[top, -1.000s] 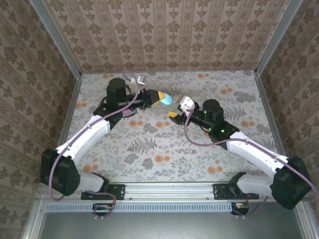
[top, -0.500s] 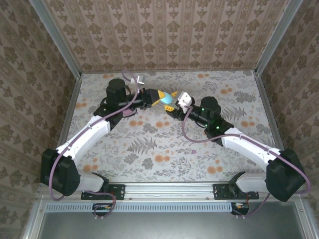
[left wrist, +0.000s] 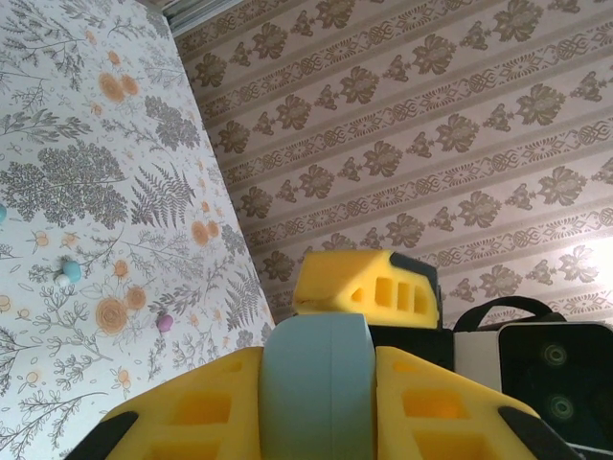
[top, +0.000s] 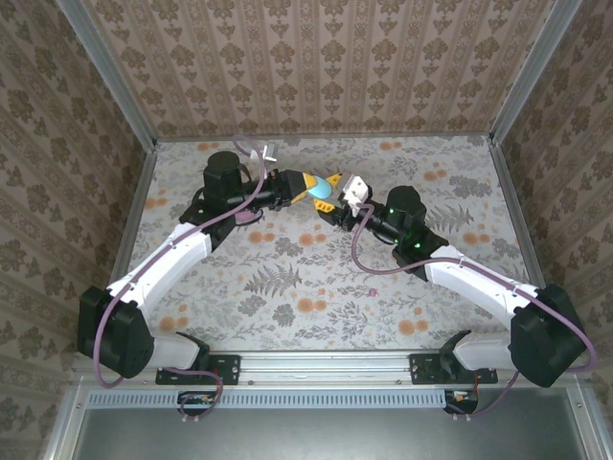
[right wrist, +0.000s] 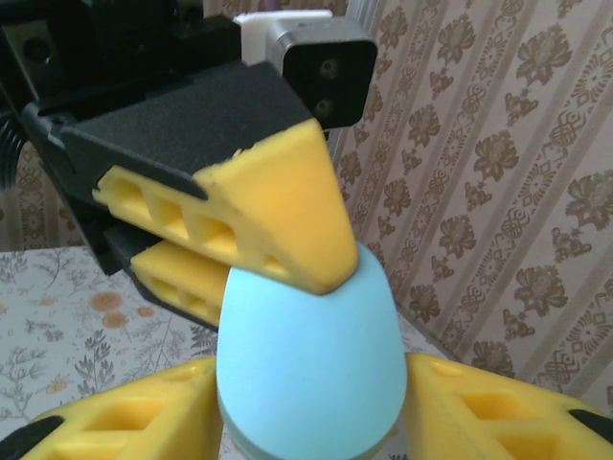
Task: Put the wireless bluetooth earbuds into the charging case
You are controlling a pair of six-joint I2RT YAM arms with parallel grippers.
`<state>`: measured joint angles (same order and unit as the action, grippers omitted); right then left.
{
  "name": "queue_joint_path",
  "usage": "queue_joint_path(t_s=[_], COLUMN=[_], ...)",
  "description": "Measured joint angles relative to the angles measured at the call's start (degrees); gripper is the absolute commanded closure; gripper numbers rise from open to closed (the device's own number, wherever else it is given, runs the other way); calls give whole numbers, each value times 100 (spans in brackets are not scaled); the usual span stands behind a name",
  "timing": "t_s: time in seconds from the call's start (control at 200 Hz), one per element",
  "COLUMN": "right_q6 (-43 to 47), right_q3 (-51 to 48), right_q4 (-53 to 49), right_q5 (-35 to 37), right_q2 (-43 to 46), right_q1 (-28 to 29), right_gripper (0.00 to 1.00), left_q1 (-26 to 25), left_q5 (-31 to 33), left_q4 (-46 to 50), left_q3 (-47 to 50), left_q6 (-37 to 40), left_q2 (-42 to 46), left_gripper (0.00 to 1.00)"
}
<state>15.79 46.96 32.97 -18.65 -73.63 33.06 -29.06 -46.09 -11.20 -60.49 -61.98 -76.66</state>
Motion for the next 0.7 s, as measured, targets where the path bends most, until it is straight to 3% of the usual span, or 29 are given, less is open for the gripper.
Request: queue_joint_path(t_s=[0.325, 0.435, 0.48, 0.525, 0.615, 0.7], right_q6=[4, -17, -35, -61, -120, -293], right_q3=[-48, -55, -59, -59, -59, -57], right_q4=[155, 157, 157, 153, 133, 24], right_q5=[22, 24, 22, 20, -85, -358], right_q2=[2, 2, 2, 2, 9, 42], right_q1=[22, 22, 22, 20, -2, -125], right_gripper=[53, 61, 63, 65, 68, 69], left_q1=[20, 22, 28, 28, 26, 46], left_q5=[48, 52, 52, 66, 90, 219], left_q4=[-4, -17, -33, -42, -42, 11], left_q3=[15, 24, 33, 44, 66, 170], left_q6=[0, 0, 0, 4, 76, 461], left_q2=[28, 31, 31, 35, 72, 254], left_gripper=[90, 89, 82, 69, 61, 44])
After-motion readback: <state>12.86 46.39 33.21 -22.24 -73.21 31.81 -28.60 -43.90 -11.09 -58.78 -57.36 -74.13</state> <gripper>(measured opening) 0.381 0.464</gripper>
